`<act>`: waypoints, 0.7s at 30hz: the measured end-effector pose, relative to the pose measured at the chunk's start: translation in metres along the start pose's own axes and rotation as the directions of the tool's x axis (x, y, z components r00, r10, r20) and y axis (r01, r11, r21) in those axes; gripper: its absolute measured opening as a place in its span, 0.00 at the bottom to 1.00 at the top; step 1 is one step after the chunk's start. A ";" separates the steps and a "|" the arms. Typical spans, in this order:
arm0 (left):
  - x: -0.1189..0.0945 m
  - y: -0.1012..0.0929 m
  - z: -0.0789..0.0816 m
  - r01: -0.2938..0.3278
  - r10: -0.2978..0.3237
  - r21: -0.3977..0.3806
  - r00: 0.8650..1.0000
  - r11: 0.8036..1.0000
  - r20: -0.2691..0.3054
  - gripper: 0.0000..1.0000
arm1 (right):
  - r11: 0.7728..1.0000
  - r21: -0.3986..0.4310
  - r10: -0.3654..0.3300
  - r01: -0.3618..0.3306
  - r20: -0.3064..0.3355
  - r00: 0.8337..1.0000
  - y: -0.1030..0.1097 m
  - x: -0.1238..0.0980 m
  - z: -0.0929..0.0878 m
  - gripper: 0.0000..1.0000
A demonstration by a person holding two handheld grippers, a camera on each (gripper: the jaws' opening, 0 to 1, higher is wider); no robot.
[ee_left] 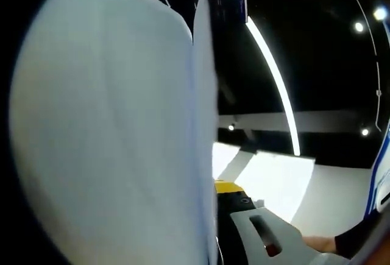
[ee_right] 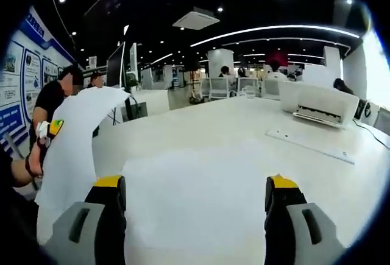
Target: Organize the stack of printing papers by aligning and flattening the scattered papers on the table
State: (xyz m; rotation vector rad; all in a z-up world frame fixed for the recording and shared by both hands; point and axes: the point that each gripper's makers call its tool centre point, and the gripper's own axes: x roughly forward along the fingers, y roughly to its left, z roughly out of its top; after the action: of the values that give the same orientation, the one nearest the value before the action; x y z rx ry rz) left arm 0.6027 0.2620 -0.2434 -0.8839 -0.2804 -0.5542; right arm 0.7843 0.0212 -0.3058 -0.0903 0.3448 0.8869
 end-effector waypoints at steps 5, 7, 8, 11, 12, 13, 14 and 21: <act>0.000 0.001 0.001 0.000 0.000 -0.001 1.000 1.000 0.001 0.06 | 1.000 0.013 -0.028 0.028 0.011 1.000 -0.006 0.001 -0.001 0.90; 0.000 0.001 0.001 0.000 0.000 -0.001 1.000 1.000 0.001 0.06 | 0.999 0.014 -0.032 0.032 0.020 0.999 -0.008 0.001 -0.001 0.90; 0.000 0.001 0.001 0.000 0.000 -0.002 1.000 1.000 0.001 0.06 | 0.999 0.016 -0.034 0.034 0.023 0.999 -0.009 0.001 0.000 0.90; -0.001 0.001 0.001 0.000 0.000 -0.002 1.000 1.000 0.001 0.06 | 0.999 0.022 -0.039 0.038 0.037 0.999 -0.010 -0.001 0.001 0.90; -0.001 0.001 0.001 0.000 0.000 -0.002 1.000 1.000 0.001 0.06 | 0.999 0.023 -0.040 0.039 0.040 0.998 -0.011 -0.002 0.001 0.90; -0.001 0.001 0.001 0.000 0.000 -0.002 1.000 1.000 0.001 0.06 | 0.999 0.023 -0.041 0.040 0.043 0.998 -0.011 -0.002 0.001 0.90; -0.001 0.001 0.001 0.001 0.000 -0.003 1.000 1.000 0.001 0.06 | 0.999 0.024 -0.044 0.043 0.043 0.998 -0.012 -0.003 0.001 0.90; -0.001 0.002 0.002 0.000 0.000 -0.003 1.000 1.000 0.002 0.06 | 0.997 0.029 -0.072 0.071 0.040 0.997 -0.021 -0.007 -0.003 0.90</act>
State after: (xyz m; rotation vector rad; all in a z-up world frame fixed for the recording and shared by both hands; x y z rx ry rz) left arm 0.6028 0.2643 -0.2439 -0.8873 -0.2811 -0.5541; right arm 0.7961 0.0022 -0.3075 -0.0584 0.3135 0.8122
